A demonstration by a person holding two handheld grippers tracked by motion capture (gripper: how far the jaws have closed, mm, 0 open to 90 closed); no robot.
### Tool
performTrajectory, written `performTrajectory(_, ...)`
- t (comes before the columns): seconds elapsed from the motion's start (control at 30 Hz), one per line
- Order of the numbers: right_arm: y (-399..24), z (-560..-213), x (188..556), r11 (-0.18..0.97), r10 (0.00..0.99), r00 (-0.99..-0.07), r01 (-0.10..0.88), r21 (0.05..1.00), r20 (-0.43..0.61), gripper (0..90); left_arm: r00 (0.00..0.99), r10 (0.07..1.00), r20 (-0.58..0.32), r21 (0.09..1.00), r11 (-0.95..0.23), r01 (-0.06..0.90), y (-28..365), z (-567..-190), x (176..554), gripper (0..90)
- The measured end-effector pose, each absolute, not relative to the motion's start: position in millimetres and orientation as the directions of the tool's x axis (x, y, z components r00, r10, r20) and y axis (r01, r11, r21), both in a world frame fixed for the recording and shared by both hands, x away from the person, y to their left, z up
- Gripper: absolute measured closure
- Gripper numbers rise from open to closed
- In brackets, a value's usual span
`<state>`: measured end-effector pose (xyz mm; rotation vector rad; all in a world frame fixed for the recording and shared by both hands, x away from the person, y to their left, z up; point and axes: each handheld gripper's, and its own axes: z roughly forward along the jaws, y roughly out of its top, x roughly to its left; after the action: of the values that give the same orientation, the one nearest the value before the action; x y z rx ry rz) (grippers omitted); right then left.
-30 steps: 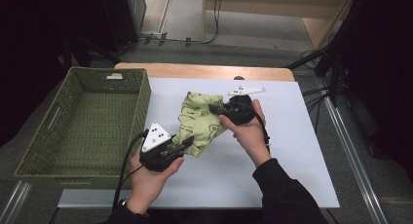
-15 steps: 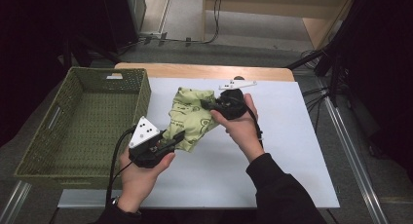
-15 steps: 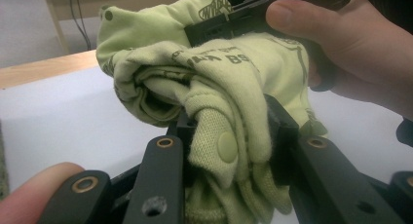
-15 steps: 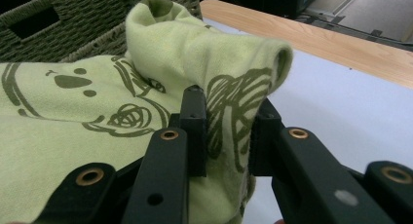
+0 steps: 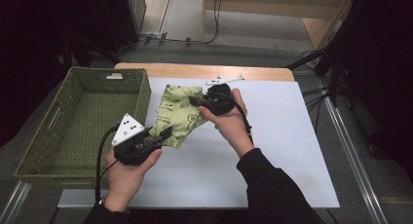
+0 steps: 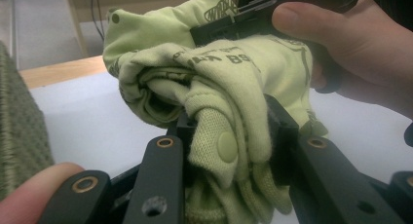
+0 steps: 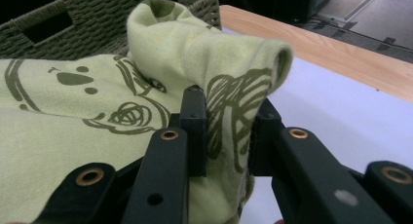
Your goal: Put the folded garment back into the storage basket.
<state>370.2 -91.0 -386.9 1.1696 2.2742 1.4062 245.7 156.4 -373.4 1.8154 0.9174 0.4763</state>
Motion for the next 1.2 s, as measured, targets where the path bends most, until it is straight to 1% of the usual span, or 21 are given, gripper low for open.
performTrajectory(1.2, 10.8, -368.0, 391.9, 0.293, 0.652, -0.736, 0.465, 0.836, 0.181, 71.9, 0.522, 0.846, -0.111, 0.920, -0.111, 0.375, 242.7, -361.1, 240.0, 66.1)
